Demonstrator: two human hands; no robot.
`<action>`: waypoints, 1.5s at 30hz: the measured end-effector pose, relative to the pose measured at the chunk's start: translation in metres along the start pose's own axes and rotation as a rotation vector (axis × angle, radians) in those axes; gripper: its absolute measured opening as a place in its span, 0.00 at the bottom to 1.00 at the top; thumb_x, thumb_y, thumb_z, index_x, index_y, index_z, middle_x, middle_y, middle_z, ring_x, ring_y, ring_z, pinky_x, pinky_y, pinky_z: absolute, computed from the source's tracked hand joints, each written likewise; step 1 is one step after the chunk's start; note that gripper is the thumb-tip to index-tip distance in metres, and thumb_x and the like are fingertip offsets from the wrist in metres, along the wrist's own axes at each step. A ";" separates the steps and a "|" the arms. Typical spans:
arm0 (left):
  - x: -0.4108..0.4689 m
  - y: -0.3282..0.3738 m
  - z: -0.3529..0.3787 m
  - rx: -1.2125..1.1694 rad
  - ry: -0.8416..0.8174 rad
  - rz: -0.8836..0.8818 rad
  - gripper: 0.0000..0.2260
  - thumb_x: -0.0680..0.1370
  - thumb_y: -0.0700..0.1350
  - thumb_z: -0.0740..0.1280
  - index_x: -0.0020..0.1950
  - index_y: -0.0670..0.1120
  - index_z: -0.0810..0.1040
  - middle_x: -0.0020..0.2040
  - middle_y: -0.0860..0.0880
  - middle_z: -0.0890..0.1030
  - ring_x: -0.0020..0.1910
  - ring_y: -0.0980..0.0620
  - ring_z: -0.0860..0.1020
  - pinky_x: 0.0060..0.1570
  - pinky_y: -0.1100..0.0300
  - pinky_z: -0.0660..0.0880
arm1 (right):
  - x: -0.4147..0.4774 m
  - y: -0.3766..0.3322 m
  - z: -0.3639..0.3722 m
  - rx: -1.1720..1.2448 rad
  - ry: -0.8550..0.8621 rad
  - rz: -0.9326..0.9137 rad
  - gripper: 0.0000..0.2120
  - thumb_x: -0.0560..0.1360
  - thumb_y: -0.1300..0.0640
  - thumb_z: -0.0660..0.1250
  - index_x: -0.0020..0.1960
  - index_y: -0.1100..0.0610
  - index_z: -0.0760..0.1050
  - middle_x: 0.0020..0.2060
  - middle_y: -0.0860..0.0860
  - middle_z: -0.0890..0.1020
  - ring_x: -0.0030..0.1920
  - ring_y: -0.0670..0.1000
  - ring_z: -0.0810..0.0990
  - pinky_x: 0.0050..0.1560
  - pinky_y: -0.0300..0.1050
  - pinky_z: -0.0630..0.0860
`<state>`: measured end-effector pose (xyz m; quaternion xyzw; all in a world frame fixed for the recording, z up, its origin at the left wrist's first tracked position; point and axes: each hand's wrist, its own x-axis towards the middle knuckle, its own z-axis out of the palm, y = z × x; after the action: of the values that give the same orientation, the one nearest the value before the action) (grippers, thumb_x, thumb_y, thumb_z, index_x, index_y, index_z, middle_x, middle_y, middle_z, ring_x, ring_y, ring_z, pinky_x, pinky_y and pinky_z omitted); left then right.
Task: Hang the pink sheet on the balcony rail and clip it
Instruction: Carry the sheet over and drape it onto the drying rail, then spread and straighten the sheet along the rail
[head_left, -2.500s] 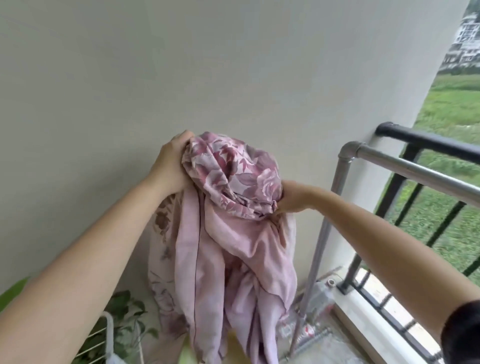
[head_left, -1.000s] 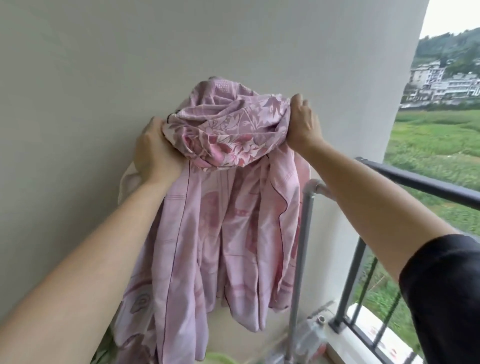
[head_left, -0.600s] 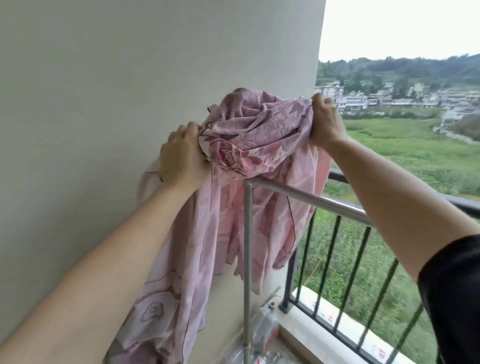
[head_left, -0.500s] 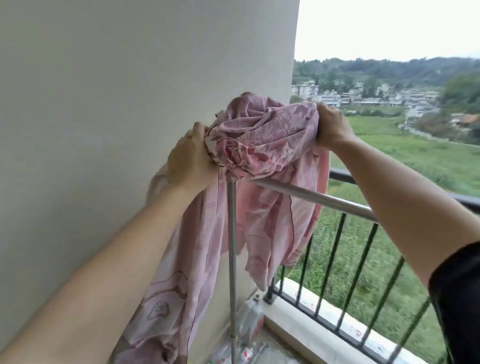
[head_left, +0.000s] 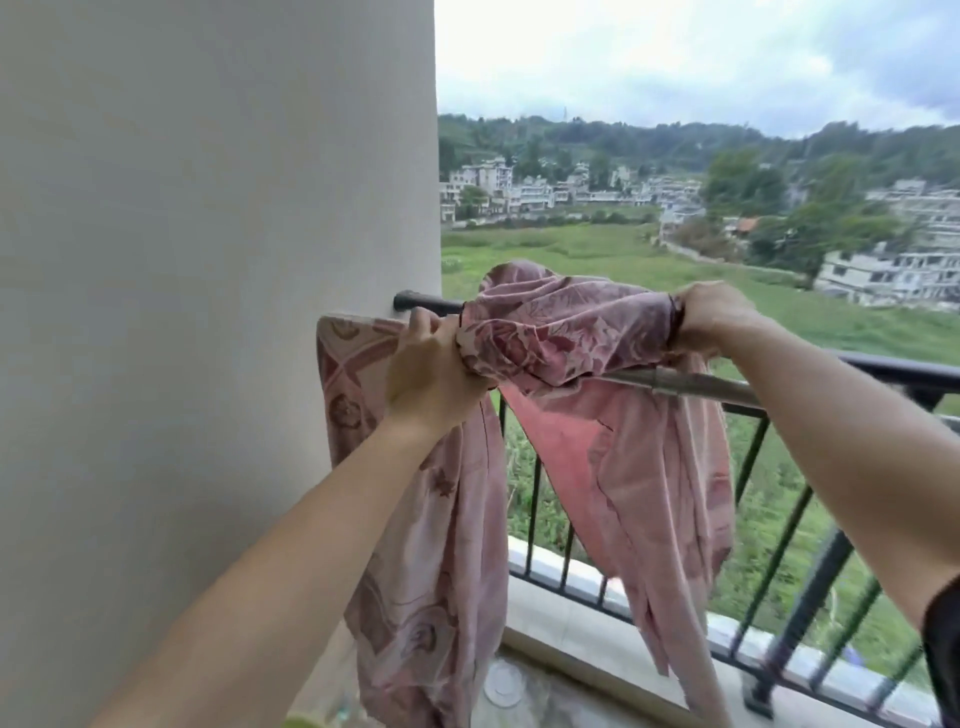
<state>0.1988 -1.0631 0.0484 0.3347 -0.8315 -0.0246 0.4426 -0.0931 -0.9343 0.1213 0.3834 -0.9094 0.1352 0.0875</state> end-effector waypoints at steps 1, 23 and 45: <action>-0.007 0.010 0.002 0.028 -0.020 -0.024 0.17 0.69 0.57 0.64 0.50 0.46 0.76 0.50 0.46 0.74 0.50 0.41 0.76 0.42 0.55 0.74 | -0.006 0.014 0.003 0.062 -0.045 0.005 0.06 0.65 0.59 0.77 0.41 0.58 0.83 0.32 0.56 0.84 0.33 0.55 0.84 0.36 0.47 0.83; -0.118 0.304 0.003 -0.005 0.457 0.066 0.10 0.66 0.49 0.62 0.41 0.45 0.76 0.45 0.45 0.74 0.48 0.43 0.73 0.48 0.51 0.73 | -0.094 0.229 -0.056 0.800 0.666 -0.248 0.23 0.72 0.71 0.60 0.65 0.60 0.71 0.58 0.61 0.79 0.57 0.56 0.77 0.44 0.27 0.64; -0.297 0.370 0.052 -0.124 -0.059 -0.227 0.11 0.78 0.42 0.61 0.56 0.46 0.80 0.51 0.48 0.81 0.52 0.48 0.77 0.54 0.49 0.74 | -0.233 0.324 0.012 0.547 0.148 -0.262 0.18 0.73 0.54 0.70 0.60 0.54 0.71 0.48 0.50 0.82 0.45 0.53 0.83 0.45 0.47 0.78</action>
<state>0.0756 -0.6177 -0.0723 0.3977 -0.7979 -0.1359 0.4322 -0.1663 -0.5639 -0.0093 0.4959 -0.7733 0.3900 0.0638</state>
